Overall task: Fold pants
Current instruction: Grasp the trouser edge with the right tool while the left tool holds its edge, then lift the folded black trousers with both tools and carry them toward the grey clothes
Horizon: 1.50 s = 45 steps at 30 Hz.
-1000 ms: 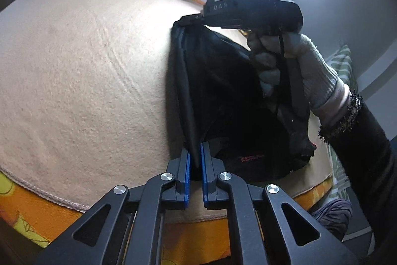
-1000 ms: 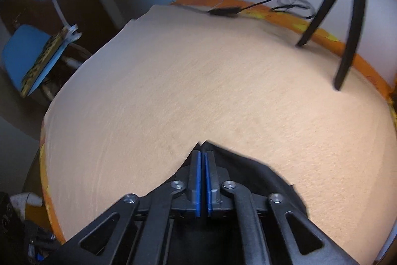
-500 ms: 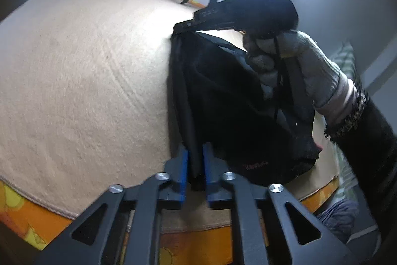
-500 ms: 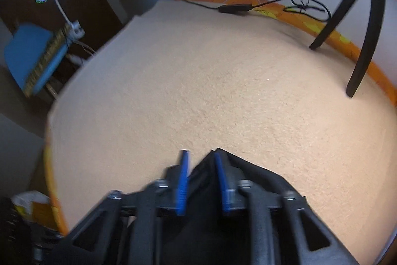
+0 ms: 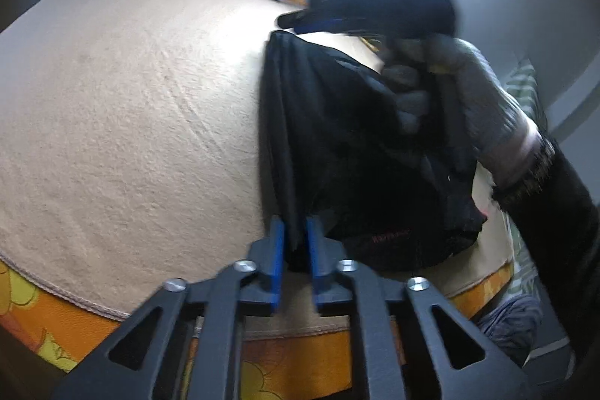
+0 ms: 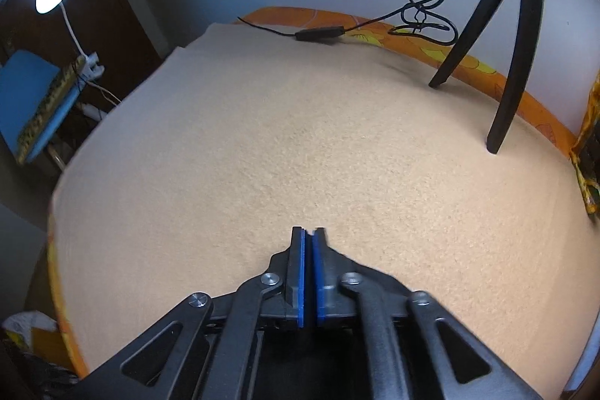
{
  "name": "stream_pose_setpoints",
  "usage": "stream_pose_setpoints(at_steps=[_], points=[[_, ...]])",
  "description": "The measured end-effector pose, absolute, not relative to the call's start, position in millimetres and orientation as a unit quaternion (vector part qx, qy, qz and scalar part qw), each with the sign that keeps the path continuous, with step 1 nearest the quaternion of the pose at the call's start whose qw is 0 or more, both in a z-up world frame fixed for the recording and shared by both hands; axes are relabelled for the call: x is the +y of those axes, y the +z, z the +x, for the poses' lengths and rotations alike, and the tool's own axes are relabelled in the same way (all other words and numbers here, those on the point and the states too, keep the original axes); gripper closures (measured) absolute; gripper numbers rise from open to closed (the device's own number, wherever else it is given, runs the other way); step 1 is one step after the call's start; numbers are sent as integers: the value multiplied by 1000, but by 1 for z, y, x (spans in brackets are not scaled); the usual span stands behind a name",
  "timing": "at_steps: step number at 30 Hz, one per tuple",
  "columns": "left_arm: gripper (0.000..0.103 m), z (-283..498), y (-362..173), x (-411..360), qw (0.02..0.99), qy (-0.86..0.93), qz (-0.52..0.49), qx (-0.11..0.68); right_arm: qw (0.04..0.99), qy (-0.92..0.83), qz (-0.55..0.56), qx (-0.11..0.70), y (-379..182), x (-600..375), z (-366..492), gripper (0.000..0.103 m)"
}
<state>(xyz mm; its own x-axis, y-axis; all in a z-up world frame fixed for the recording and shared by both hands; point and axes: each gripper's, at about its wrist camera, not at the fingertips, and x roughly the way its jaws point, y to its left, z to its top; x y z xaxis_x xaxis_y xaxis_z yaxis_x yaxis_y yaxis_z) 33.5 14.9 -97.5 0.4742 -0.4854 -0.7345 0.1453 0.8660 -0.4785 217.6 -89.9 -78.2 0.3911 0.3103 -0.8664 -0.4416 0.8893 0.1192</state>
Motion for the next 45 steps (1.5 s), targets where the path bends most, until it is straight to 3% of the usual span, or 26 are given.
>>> stream_pose_setpoints(at_steps=[1, 2, 3, 7, 12, 14, 16, 20, 37, 39, 45], points=[[75, 35, -96, 16, 841, -184, -182, 475, 832, 229, -56, 503, -73, -93, 215, 75], [63, 39, -95, 18, 842, -179, -184, 474, 835, 230, -51, 498, -64, -96, 211, 69], [58, 41, -95, 18, 844, -170, -184, 474, 836, 230, -50, 495, -57, -98, 206, 68], [54, 54, -104, 13, 834, -162, -204, 486, 817, 253, -26, 518, -41, -99, 182, 66], [62, 55, -101, -2, 840, -177, -190, 476, 801, 240, -31, 548, -44, -89, 158, 66], [78, 53, -99, -8, 846, -176, -180, 469, 798, 230, -33, 556, -48, -87, 154, 66], [84, 51, -94, -10, 851, -181, -176, 460, 794, 211, -36, 569, -54, -86, 152, 64], [87, 46, -80, -18, 862, -193, -160, 440, 783, 188, -32, 592, -66, -84, 155, 45], [87, 47, -76, -35, 860, -216, -148, 437, 756, 138, -105, 631, -96, -41, 160, 46], [87, 48, -76, -35, 859, -217, -150, 438, 759, 133, -133, 624, -99, -33, 157, 49], [87, 46, -75, -36, 858, -222, -153, 438, 765, 122, -160, 612, -98, -29, 150, 72]])
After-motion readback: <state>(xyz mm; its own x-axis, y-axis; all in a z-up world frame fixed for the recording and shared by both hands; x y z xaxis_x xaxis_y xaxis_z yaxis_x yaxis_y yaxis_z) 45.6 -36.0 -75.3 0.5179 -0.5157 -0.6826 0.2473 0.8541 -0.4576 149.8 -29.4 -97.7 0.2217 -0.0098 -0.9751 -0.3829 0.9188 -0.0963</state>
